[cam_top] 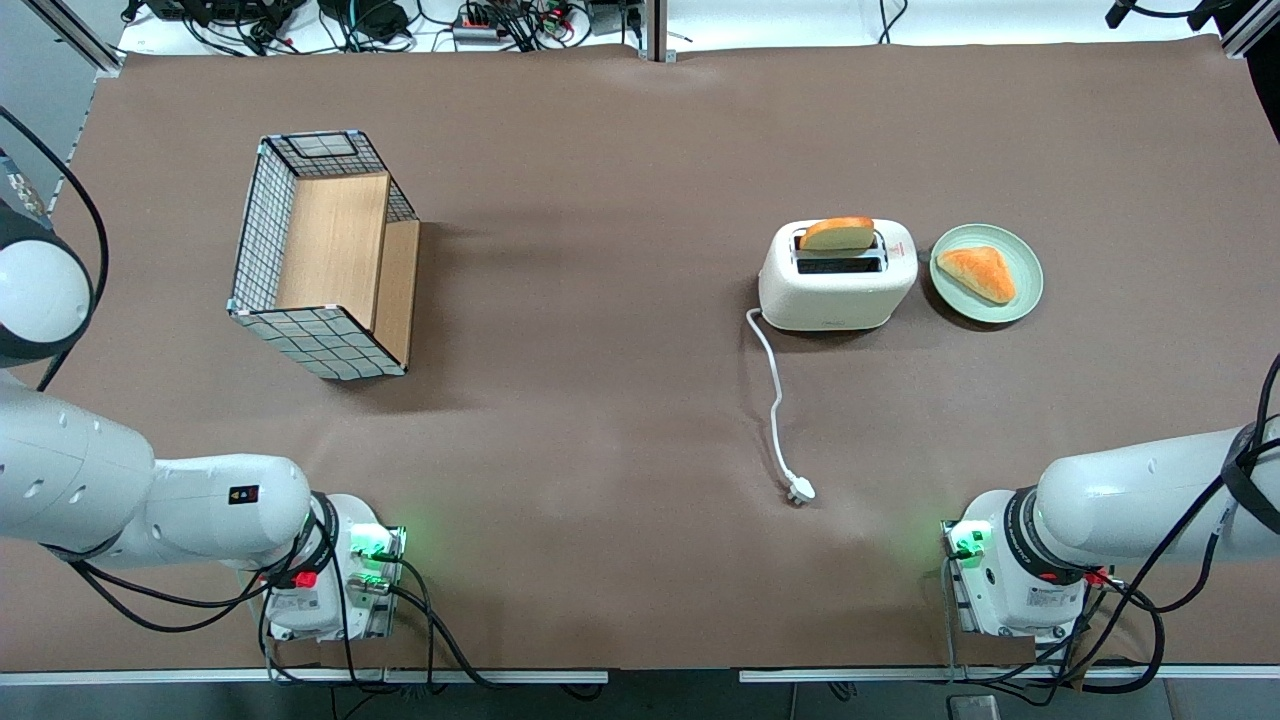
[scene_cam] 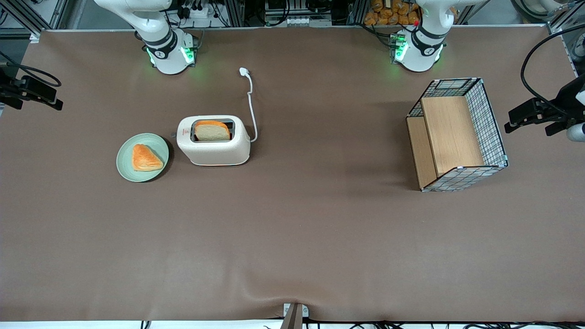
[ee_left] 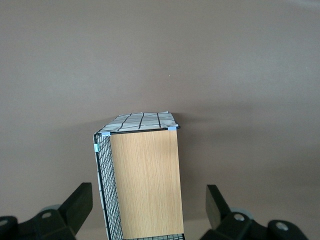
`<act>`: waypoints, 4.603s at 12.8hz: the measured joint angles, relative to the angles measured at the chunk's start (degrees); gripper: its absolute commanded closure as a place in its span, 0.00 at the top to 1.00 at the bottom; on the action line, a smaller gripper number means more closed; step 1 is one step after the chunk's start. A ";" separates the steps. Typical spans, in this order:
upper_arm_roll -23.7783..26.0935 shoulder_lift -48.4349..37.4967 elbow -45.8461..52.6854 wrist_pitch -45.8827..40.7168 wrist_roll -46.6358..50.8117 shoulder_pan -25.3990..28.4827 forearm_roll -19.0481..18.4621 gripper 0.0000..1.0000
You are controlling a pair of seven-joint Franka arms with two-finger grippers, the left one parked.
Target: Press toaster button with right arm
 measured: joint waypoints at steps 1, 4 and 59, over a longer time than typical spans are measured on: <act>0.01 0.28 0.00 -0.68 0.00 0.00 0.37 1.00; 0.06 1.68 -0.08 -4.94 0.11 0.00 3.55 1.00; 0.28 10.33 -40.71 31.24 -6.01 5.85 20.21 0.00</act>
